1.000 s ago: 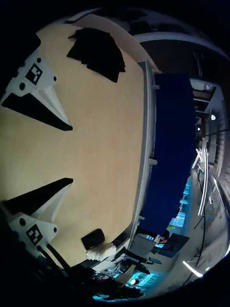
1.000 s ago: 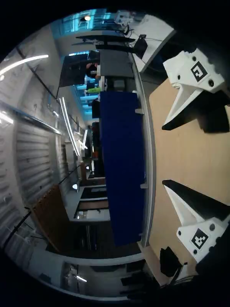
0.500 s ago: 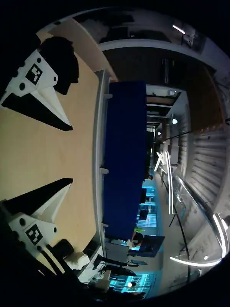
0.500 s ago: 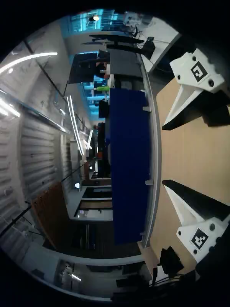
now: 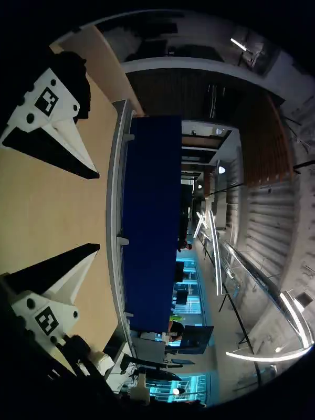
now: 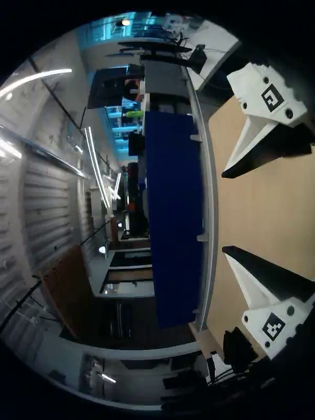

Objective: Fold towel

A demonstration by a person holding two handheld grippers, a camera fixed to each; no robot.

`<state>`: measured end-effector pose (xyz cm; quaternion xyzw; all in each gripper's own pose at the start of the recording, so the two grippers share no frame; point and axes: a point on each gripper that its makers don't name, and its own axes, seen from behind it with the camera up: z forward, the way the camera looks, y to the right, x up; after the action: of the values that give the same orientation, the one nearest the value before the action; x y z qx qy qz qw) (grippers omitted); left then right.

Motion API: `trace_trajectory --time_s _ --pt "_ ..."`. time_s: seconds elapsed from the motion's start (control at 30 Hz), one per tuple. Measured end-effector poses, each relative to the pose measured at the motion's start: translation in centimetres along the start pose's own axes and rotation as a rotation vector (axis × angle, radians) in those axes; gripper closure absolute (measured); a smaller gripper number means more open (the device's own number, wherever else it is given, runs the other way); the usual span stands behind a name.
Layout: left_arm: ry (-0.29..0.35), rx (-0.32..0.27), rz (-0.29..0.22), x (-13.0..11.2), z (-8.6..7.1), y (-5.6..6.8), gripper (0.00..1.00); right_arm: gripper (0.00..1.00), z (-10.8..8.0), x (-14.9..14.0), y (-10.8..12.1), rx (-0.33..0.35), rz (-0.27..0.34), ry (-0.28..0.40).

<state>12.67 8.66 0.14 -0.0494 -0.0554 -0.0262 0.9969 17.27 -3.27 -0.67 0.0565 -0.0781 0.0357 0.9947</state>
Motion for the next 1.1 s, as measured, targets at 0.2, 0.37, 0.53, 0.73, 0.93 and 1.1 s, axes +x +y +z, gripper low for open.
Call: trace_trajectory --time_s 0.2,0.37,0.53,0.73,0.93,1.1 --pt "0.058 0.020 0.023 0.6 0.4 -1.1 0.10 0.00 0.5 0.2 -0.8 0.005 0.050 -0.032" --pt "0.083 0.042 0.044 -0.4 0.1 -2.5 0.10 0.00 1.4 0.3 -0.6 -0.030 0.087 -0.050" --pt "0.093 0.067 0.064 -2.3 -0.2 -4.4 0.10 0.00 2.2 0.3 -0.8 -0.050 0.100 -0.058" --pt "0.103 0.082 0.063 -4.9 -0.2 -6.3 0.10 0.00 3.3 -0.6 -1.2 -0.073 0.082 -0.067" --pt "0.110 0.088 0.042 -8.2 0.3 -7.7 0.10 0.00 3.9 -2.8 -2.7 -0.058 0.081 -0.078" --pt "0.108 0.106 0.041 -10.5 0.6 -8.7 0.10 0.00 4.3 -4.3 -3.3 -0.055 0.056 -0.095"
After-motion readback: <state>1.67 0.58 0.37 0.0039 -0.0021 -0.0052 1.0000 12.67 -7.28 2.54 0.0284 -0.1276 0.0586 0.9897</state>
